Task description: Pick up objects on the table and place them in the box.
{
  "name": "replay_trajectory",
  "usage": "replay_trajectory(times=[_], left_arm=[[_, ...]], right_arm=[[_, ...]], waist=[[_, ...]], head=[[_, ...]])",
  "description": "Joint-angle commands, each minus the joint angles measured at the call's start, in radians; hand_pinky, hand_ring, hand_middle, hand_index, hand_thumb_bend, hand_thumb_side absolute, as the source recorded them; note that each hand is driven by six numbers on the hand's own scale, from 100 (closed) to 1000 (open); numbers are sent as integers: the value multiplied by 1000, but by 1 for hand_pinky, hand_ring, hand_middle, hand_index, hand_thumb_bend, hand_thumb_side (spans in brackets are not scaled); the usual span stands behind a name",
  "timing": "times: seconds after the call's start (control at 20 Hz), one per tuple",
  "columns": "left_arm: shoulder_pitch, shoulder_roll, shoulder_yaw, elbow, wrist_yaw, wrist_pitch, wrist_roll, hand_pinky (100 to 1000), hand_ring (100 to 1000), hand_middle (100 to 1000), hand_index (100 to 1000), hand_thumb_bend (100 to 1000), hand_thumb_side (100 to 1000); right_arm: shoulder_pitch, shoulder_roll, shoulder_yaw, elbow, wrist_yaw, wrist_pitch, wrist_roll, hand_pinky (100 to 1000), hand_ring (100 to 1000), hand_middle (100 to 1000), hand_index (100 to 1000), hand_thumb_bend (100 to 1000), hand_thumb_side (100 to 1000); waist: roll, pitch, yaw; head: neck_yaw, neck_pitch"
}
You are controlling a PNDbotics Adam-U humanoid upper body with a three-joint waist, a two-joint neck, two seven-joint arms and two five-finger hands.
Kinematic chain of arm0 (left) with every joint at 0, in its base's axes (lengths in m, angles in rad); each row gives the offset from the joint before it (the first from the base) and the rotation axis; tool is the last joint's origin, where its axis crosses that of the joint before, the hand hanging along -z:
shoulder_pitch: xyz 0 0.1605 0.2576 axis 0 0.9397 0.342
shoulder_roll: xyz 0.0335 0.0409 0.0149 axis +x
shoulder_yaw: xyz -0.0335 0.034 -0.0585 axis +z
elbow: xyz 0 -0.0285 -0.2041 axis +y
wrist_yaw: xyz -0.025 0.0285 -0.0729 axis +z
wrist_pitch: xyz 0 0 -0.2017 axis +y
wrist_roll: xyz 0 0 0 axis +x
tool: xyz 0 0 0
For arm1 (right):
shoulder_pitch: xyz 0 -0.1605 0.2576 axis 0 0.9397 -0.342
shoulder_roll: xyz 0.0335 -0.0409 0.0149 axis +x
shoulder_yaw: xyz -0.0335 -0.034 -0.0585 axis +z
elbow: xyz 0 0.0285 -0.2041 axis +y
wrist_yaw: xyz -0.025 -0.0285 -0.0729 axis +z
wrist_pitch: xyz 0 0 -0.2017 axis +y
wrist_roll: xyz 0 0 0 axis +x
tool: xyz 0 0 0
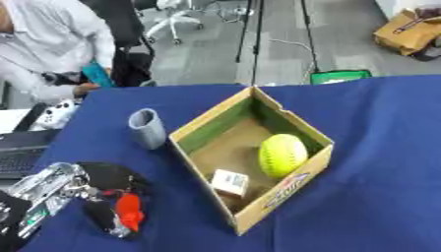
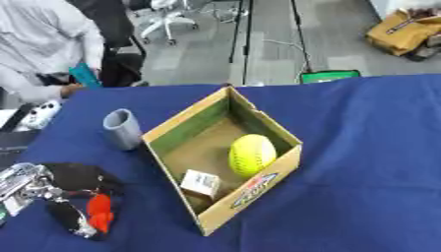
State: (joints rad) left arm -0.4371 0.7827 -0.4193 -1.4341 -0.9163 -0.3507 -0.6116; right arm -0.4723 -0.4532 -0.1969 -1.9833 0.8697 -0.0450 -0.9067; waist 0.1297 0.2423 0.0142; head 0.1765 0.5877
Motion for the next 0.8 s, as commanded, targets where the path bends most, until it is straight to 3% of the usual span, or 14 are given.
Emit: replay_trajectory(times=[0.05,0.8], left_arm=[[-3,22,3,0,-9,-6,1,1000,1000,946,987,653,871],[14,41,12,-4,-3,6,14,1000,1000,942,983,599,898]], right_arm=[[-15,-14,-5,-17,-8,-5,0,623,471,353,467,100,585],[-18,-15,-4,-17,-8,-7,0,623,471,353,467,100,585]], waist=[[-8,-11,3],[-9,-10,6]], head=[[2,-9],[-3,-16]])
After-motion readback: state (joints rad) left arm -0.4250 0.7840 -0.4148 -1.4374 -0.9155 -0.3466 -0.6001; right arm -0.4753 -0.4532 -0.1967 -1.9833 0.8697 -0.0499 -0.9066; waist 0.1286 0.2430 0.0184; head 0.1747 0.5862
